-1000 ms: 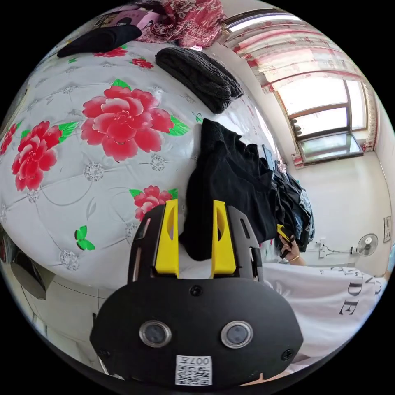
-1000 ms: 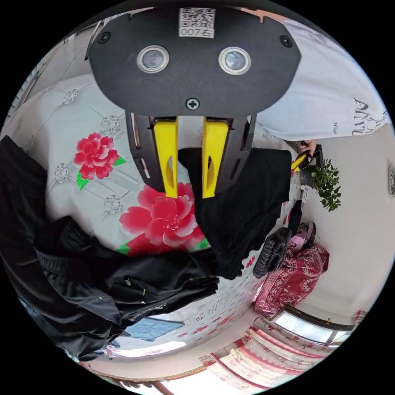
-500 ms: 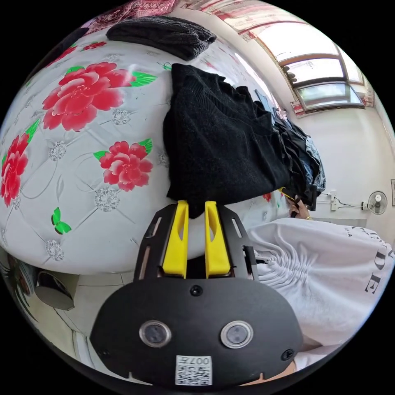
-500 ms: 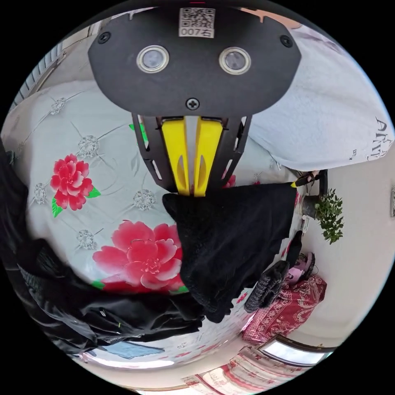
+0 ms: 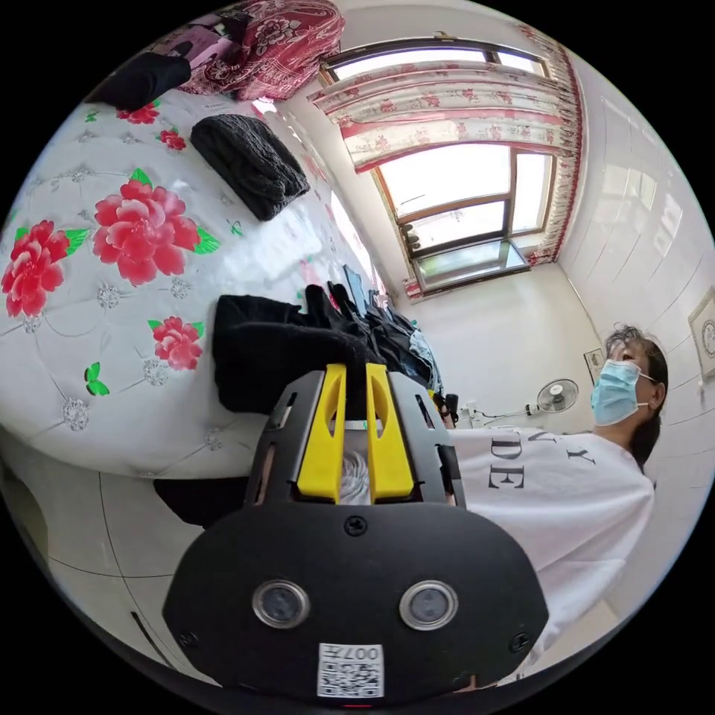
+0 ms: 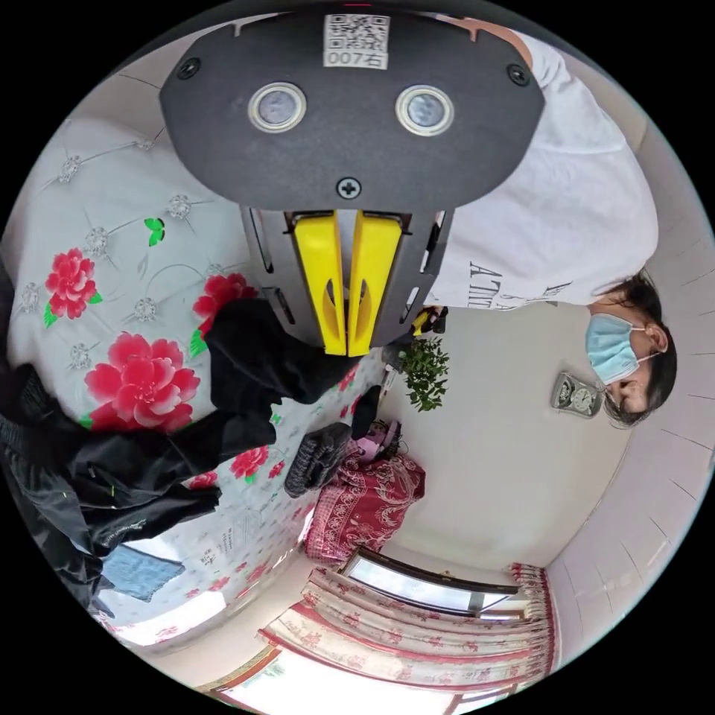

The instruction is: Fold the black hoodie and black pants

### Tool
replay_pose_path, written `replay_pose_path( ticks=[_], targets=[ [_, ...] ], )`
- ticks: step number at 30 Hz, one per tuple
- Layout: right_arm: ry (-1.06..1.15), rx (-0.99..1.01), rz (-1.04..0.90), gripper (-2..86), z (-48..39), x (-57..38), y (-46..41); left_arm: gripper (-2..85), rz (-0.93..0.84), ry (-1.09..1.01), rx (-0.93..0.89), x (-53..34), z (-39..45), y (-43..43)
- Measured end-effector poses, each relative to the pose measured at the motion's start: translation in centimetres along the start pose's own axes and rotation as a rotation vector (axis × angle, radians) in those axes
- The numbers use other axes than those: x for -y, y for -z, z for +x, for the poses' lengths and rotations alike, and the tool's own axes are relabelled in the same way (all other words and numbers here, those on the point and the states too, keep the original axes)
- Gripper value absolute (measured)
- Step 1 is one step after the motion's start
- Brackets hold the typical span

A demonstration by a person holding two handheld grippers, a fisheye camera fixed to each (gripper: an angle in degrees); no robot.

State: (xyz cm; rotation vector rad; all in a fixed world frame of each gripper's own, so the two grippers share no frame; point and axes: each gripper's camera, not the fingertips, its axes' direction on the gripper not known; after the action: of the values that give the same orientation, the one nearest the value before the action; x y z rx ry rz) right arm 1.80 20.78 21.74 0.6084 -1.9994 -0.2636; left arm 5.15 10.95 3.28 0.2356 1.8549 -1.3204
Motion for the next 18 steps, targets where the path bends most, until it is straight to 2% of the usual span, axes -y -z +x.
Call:
replay_pose_path(
  ticks=[3, 6, 8, 10, 14, 18],
  targets=[
    [0.045, 0.01, -0.015, 0.1, 0.3, 5.0, -1.9, 5.5, 0.048, 0.01, 0.122, 5.4, -0.5, -1.5],
    [-0.031, -0.134, 0.093, 0.7, 3.1, 10.2, -4.3, 9.1, 0.202, 0.025, 0.194, 10.7, -1.6, -5.2],
    [-0.129, -0.185, 0.2, 2.4, 5.8, 12.5, -5.3, 12.1, 0.207, 0.044, 0.138, 13.9, -2.5, -8.6],
    [-0.147, -0.197, 0.216, 4.2, 7.1, 13.0, -5.9, 12.1, 0.178, 0.018, 0.245, 14.8, -2.2, -10.1],
    [-0.168, -0.398, 0.14, 7.4, 10.3, 9.5, -7.1, 11.9, 0.081, -0.01, 0.439, 12.1, -3.4, -11.6],
    [-0.351, -0.39, 0.131, 9.3, 16.1, 2.8, -6.2, 12.4, 0.016, 0.052, 0.538, 8.3, -6.2, -12.1]
  ],
)
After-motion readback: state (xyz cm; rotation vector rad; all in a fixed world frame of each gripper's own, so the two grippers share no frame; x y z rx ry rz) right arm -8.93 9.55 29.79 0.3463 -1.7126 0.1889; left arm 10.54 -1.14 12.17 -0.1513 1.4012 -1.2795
